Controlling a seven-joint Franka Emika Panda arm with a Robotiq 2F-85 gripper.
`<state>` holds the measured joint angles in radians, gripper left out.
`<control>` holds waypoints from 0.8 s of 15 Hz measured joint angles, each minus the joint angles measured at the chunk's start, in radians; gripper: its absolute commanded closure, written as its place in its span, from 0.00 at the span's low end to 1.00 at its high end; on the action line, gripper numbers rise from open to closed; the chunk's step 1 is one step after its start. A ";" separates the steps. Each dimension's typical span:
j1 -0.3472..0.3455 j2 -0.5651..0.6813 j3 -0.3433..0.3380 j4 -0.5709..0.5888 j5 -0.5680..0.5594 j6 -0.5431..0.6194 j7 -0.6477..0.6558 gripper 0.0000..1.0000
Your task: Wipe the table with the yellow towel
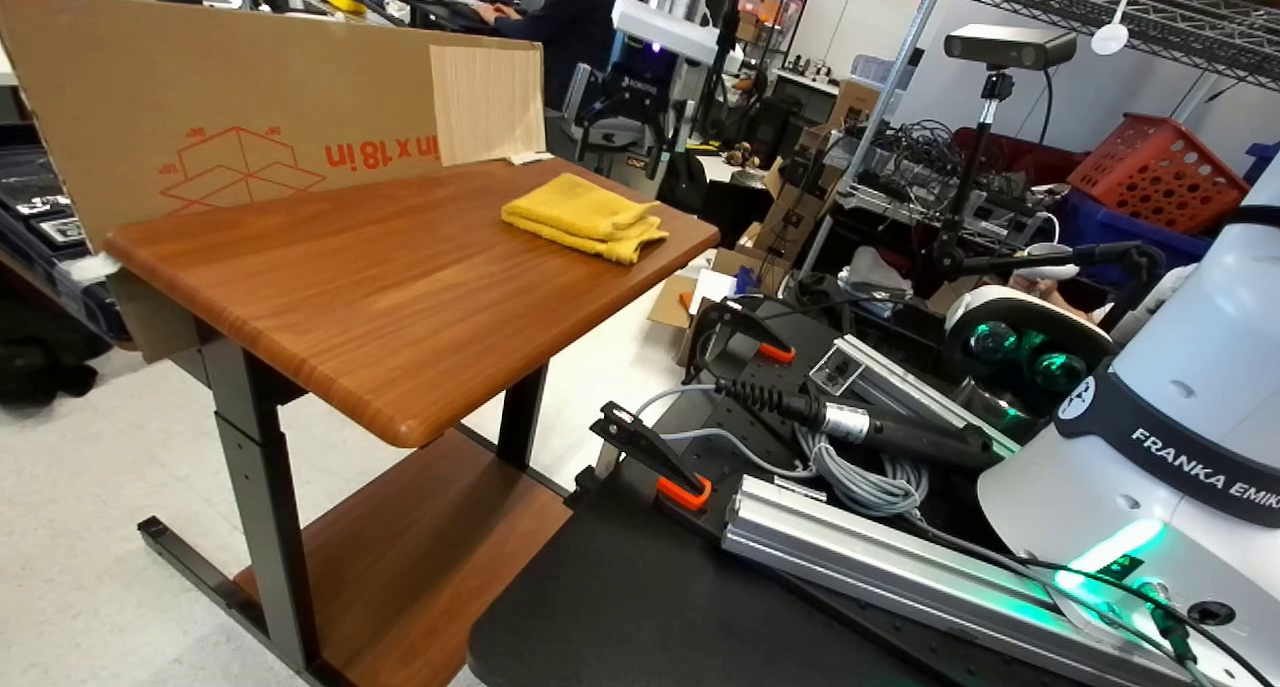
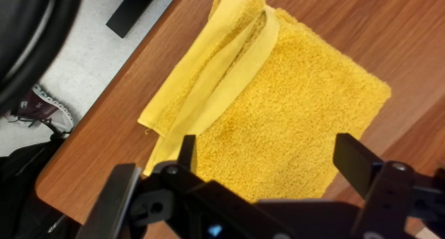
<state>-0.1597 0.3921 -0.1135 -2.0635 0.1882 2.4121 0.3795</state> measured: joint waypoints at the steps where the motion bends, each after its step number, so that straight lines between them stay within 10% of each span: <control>1: 0.003 0.003 -0.001 0.000 0.000 0.000 0.005 0.00; 12: 0.064 0.254 -0.014 0.172 -0.001 -0.024 0.176 0.00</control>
<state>-0.0953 0.6464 -0.1274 -1.8919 0.1872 2.3884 0.5559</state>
